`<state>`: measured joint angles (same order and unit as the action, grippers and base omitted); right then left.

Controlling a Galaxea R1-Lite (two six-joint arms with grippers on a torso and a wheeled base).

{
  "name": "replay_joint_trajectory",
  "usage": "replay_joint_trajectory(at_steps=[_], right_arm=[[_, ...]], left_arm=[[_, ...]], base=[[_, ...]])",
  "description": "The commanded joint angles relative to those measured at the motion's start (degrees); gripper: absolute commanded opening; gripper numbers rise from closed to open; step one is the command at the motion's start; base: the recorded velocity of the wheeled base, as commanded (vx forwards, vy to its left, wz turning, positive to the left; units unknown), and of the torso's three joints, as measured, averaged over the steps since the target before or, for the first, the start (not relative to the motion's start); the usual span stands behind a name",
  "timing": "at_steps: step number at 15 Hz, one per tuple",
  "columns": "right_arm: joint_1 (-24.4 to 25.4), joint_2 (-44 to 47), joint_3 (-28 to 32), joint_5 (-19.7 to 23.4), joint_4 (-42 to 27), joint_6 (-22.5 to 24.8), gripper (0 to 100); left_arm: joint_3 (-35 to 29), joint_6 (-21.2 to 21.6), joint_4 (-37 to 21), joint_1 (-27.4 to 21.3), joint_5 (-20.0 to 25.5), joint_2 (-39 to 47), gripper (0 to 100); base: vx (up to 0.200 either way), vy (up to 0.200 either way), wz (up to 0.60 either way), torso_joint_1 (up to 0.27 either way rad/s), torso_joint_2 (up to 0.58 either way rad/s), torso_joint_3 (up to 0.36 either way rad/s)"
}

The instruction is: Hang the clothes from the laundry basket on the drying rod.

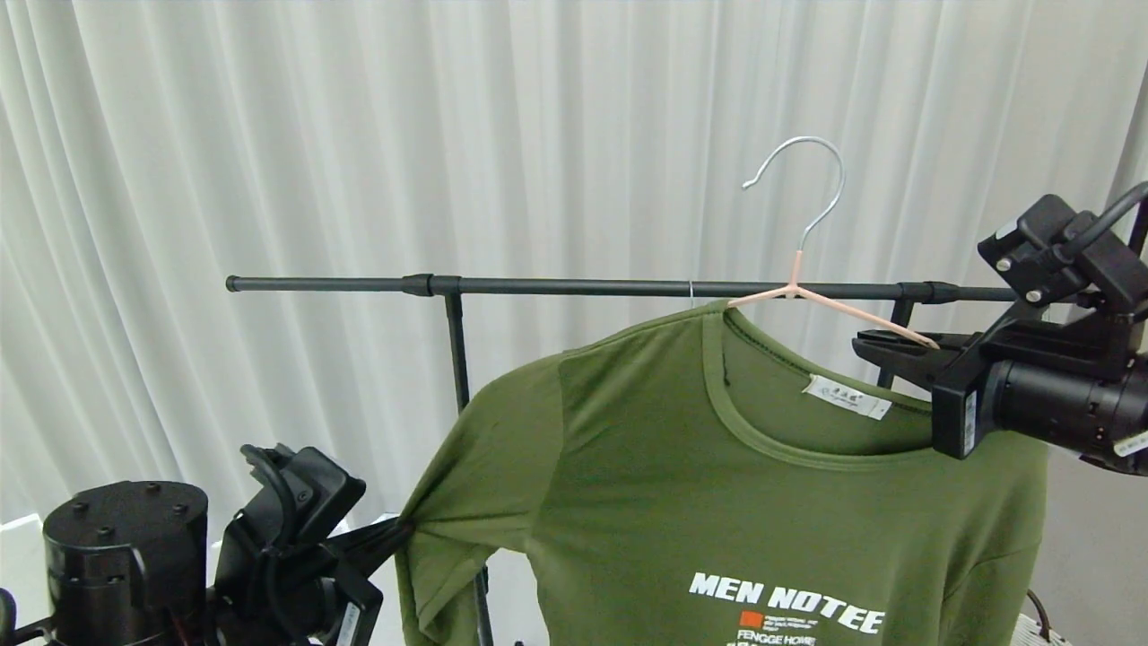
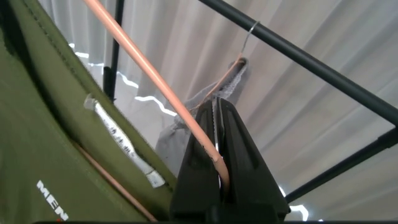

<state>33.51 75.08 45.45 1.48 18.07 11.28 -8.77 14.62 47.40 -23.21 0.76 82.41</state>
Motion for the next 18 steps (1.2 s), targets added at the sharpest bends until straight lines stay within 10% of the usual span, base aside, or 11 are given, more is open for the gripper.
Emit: replay_joint_trajectory(at_steps=[1,7,8,18], right_arm=[[-0.8,-0.4,0.0,0.1,0.0,0.0,0],[-1.3,-0.5,0.2,0.1,0.0,0.0,0],[-1.3,-0.5,0.2,0.1,0.0,0.0,0],[-2.9,0.4,0.8,0.0,0.0,-0.2,0]], left_arm=[[0.4,0.1,0.0,4.1,-0.7,0.0,0],[2.4,0.9,0.0,5.6,-0.6,-1.9,0],[2.4,0.9,0.0,5.4,-0.7,-2.5,100],[6.1,0.1,0.4,1.5,-6.5,-17.4,100]], base=[[0.0,0.0,0.0,0.0,0.0,0.0],[0.0,0.0,0.0,0.0,0.0,0.0],[0.0,0.0,0.0,0.0,0.0,0.0],[0.0,0.0,0.0,0.0,0.0,0.0]])
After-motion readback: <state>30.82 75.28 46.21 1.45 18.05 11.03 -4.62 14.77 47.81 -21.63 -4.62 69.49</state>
